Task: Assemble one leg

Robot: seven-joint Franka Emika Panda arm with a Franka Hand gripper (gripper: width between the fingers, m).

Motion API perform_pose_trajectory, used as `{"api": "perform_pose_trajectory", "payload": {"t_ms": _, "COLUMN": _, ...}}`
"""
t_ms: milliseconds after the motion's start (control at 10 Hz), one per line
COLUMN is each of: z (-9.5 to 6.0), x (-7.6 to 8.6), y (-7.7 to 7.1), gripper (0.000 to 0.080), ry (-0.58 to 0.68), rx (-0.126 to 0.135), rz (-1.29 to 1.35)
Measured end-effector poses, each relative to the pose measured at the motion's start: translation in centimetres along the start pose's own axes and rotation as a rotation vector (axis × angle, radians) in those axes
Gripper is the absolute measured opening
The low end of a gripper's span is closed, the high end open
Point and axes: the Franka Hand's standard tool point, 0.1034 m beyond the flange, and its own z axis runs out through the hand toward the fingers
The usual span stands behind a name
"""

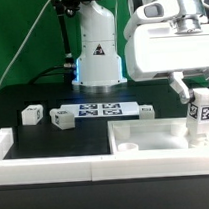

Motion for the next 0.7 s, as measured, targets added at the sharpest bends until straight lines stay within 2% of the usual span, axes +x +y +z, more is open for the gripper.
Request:
{"api": "perform_pose_trajectory", "payload": {"t_ms": 300, "z": 0.84, "x": -1.08, "y": -0.28, "gripper": 0.0291, "ry": -0.013, "rx": 0.003, "rz": 0.001}}
{"api": "perform_pose_trajectory", "payload": {"t_ms": 600, "z": 0.84, "x": -1.06, "y": -0.21, "gripper": 0.0291, "ry": -0.010, "rx": 0.002, "rz": -0.001}}
{"api": "perform_pose_trajectory", "payload": {"t_ms": 700, "z": 0.84, "x": -1.06, "y": -0.20, "gripper": 0.0375, "ry": -0.010, "rx": 0.002, "rz": -0.001}}
